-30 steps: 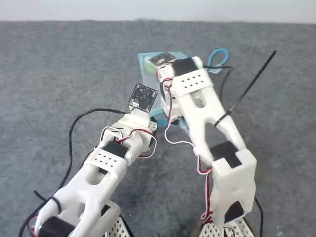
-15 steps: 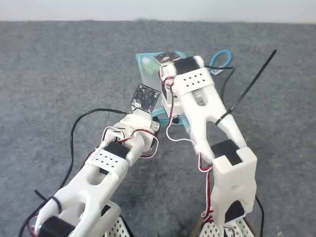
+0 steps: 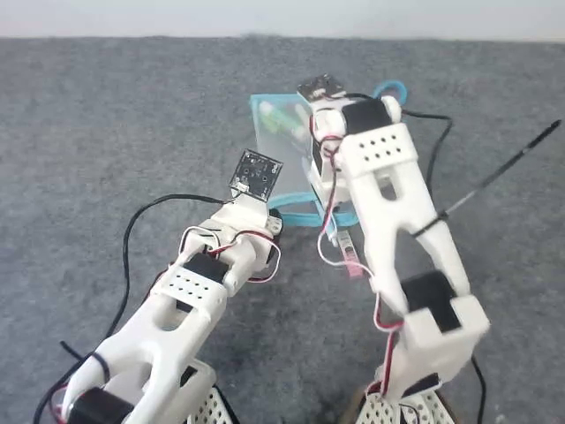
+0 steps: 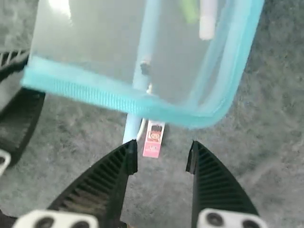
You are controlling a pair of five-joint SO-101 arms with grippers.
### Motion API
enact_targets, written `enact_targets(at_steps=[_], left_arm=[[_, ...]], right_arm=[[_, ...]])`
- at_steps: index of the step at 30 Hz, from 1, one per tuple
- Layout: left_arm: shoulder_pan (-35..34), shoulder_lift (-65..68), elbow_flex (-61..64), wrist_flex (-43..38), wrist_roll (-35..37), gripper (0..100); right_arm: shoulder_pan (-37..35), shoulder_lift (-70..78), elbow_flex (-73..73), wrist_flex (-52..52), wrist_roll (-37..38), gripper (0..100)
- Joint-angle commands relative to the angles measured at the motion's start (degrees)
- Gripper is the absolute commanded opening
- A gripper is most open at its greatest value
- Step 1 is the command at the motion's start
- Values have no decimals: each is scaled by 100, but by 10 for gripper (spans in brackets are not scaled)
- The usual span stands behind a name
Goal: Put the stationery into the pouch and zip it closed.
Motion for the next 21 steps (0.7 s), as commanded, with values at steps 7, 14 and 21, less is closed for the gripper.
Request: enact_targets(at_steps=[7, 14, 21], left_arm=[[0, -132, -75, -97, -70, 12], [0, -132, -75, -97, -70, 12], [0, -132, -75, -97, -70, 12]], right_arm=[[48, -2448, 3411, -2114, 668, 145], [40, -4101, 5591, -3152, 1064, 9], [-119, -4804, 6215, -3125, 1055, 6]])
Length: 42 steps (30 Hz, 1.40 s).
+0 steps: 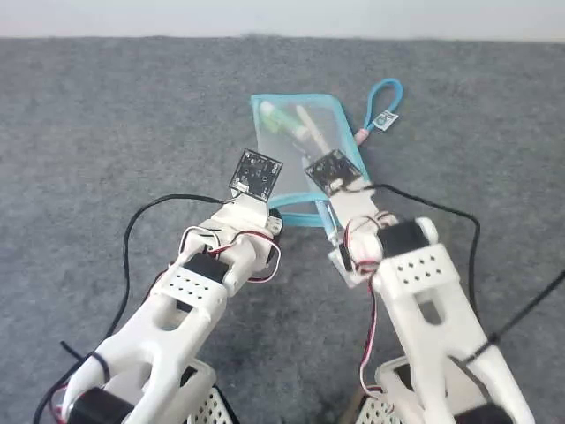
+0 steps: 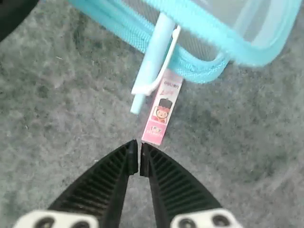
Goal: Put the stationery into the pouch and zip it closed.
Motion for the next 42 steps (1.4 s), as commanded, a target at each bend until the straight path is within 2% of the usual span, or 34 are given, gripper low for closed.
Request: enact_targets(at_steps=[1, 6, 13, 25, 30, 33, 39, 42], left_arm=[[0, -132, -75, -97, -70, 12], [0, -132, -75, -97, -70, 12], [0, -132, -75, -97, -70, 12], [0, -132, -75, -97, -70, 12], [0, -132, -75, -97, -70, 12], [0, -132, -75, -97, -70, 12], [18, -132, -75, -97, -70, 12], [26, -132, -75, -97, -70, 12]], right_arm=[[-215, -295, 44, -136, 53, 6], [-725, 163, -97, -268, 9, 6], [-734, 1191, -1029, -374, -167, 6], [-13, 2897, -2822, -620, -360, 6], [-57, 2835, -3068, -602, -607, 6], [-207, 2580, -3042, -251, -563, 9], [-66, 1895, -3015, 866, -563, 146], [-31, 1938, -3015, 1112, -607, 156]])
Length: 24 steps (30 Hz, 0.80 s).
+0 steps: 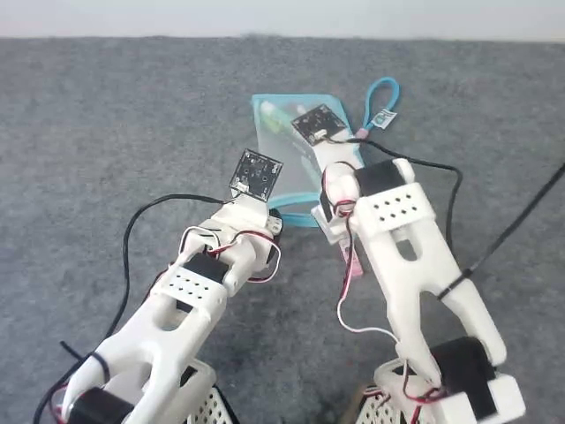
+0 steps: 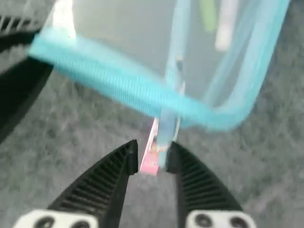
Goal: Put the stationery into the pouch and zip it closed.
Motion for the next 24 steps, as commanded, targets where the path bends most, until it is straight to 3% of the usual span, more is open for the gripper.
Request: enact_targets(at_steps=[1, 11, 17, 24], left_arm=[[18, -132, -75, -105, -70, 12], [-9, -132, -31, -26, -70, 12], [-9, -132, -40, -26, -70, 12], [26, -132, -48, -26, -70, 12]], right_arm=[[92, -259, -308, 277, -97, 156], [154, 848, -325, -365, -281, 152], [163, 1174, -360, -831, -316, 15], [154, 1033, -985, -954, -844, 7]])
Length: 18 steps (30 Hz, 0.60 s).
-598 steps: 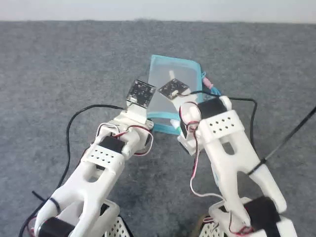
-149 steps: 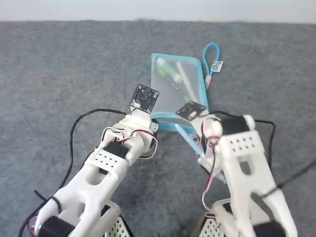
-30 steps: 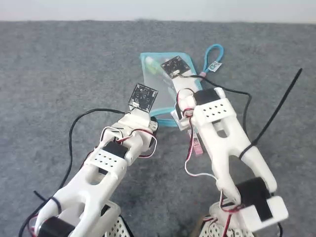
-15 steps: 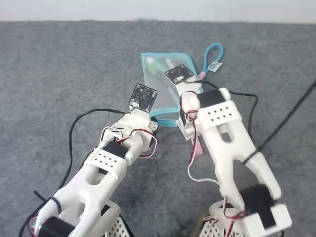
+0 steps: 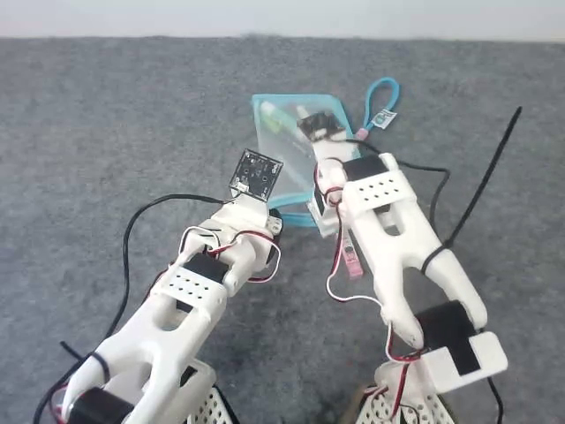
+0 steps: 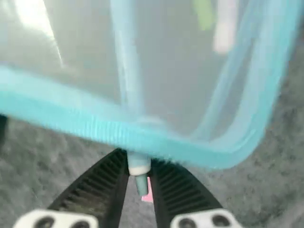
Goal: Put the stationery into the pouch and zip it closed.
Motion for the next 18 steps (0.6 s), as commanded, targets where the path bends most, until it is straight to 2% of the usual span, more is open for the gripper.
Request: enact_targets(at_steps=[1, 9, 14, 16, 18], left_arm=[[26, -132, -48, -26, -70, 12], [35, -132, -48, -26, -70, 12], [9, -132, -31, -26, -70, 12], [9, -132, -31, -26, -70, 12], [9, -132, -31, -26, -70, 12]], right_arm=[[57, -224, -721, -84, -202, 7], [-101, 374, -1459, 119, -369, 7], [-224, 927, -2031, 119, -730, 12], [-330, 1033, -2233, 189, -730, 54], [-426, 1112, -2382, 347, -730, 139]])
